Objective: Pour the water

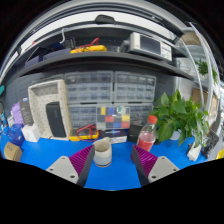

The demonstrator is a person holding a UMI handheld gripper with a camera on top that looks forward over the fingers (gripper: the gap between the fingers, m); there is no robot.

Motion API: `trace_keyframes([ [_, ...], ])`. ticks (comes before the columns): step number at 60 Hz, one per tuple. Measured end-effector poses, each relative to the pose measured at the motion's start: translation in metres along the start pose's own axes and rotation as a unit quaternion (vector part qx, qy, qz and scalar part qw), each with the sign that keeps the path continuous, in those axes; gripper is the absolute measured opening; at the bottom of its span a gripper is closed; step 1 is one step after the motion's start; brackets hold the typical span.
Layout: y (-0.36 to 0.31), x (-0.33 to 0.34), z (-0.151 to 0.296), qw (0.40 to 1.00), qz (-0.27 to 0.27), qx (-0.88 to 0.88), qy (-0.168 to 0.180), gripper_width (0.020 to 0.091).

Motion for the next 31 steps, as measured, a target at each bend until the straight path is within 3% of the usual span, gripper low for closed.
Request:
trace_keyframes([
  [20, -0.107, 0.061, -0.004, 0.995, 0.099, 0.017, -0.01, 0.0755],
  [31, -0.133, 0.075, -0.009, 0.993, 0.114, 0.018, -0.01, 0.0756],
])
Point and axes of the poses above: the point between the fingertips, and its own axes, seen from behind it with the camera up: y to the right, z up, x backward, against the way the camera looks, the point moved 5 cm from there along x, backward, against the way the camera looks, and after that the axes turned 12 degrees about -x, right-handed, at the moved point
